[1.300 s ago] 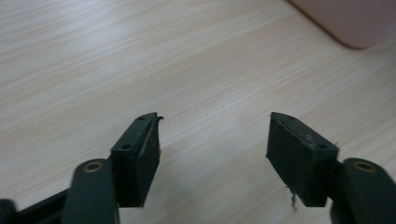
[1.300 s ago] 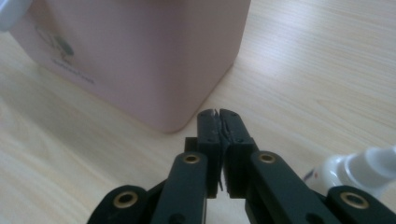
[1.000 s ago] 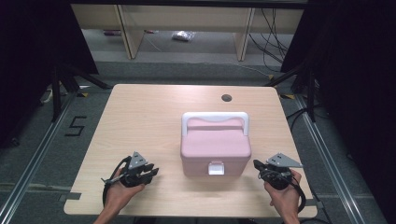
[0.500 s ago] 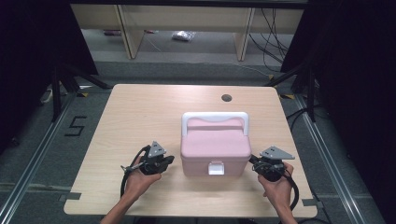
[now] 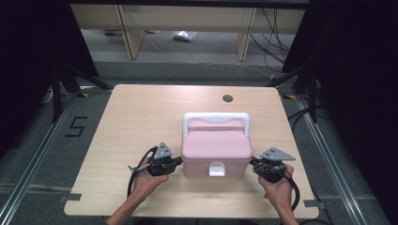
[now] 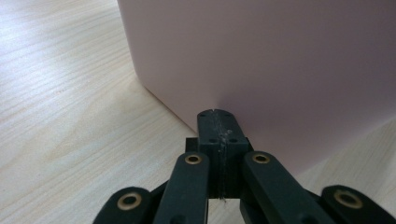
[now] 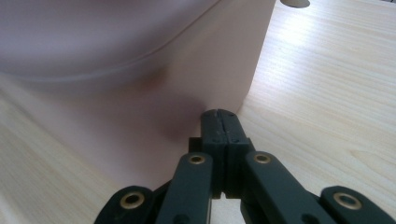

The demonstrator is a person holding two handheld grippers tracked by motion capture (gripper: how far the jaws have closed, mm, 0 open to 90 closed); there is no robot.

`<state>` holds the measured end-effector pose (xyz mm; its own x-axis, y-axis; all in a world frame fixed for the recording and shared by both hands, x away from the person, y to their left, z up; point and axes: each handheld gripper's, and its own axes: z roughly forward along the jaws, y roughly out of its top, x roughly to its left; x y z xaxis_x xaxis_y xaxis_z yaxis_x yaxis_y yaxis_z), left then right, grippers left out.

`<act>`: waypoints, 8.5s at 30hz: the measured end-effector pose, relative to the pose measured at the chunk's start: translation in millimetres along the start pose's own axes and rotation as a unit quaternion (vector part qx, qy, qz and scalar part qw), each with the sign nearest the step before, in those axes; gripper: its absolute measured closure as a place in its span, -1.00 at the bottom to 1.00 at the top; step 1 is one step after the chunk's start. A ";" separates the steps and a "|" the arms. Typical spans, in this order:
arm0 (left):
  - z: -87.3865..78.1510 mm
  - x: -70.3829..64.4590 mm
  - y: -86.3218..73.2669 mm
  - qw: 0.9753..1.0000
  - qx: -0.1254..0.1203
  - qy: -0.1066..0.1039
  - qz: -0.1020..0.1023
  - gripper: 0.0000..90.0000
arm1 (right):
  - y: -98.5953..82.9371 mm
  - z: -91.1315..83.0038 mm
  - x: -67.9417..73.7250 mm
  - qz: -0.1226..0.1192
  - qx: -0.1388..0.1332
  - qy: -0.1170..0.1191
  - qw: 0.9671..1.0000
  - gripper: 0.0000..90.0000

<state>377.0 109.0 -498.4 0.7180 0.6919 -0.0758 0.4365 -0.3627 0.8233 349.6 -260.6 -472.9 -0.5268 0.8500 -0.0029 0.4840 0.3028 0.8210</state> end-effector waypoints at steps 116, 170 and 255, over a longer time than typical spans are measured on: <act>-35.0 8.4 225.4 0.948 0.240 -0.094 0.185 -0.38 | -42.1 -45.2 17.4 0.022 0.048 0.039 0.998 -0.08; -12.3 -9.2 259.1 0.913 0.291 -0.076 0.274 0.54 | -27.3 -74.7 17.4 0.013 -0.044 0.036 0.998 0.54; -88.9 11.0 91.8 0.999 0.036 -0.011 -0.010 -0.43 | 49.2 -64.8 4.8 -0.028 -0.142 0.092 0.985 1.00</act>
<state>376.8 138.9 -373.7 0.7199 0.6862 -0.1043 0.4879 -0.3934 0.7792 325.5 -269.6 -395.5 -0.6770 0.7354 0.0292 0.2498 0.1923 0.9490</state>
